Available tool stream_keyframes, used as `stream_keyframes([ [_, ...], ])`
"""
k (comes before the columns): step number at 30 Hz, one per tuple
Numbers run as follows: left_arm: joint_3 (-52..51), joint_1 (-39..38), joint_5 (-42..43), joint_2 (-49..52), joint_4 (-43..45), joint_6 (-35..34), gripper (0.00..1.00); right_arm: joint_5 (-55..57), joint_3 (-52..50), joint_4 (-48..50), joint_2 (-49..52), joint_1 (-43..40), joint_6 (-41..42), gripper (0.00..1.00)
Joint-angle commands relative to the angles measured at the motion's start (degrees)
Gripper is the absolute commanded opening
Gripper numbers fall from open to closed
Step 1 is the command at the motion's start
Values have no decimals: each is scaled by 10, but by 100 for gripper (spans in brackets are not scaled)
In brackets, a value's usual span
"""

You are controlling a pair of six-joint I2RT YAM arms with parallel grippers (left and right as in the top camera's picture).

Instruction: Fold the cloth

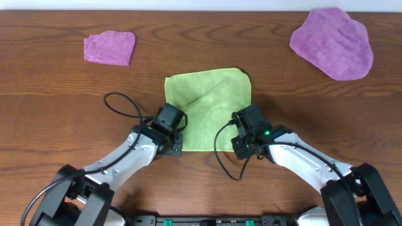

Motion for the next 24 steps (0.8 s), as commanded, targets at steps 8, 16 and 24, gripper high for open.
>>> stream_keyframes([
  [8, 10, -90, 17, 6, -19, -57, 6, -18, -18, -60, 13, 4, 50, 1],
  [16, 10, -121, -2, 6, -38, -66, 6, 19, -17, -87, 13, 4, 54, 1],
  [24, 10, -122, -20, 6, -44, -66, 6, 82, -17, -119, 13, 4, 69, 1],
])
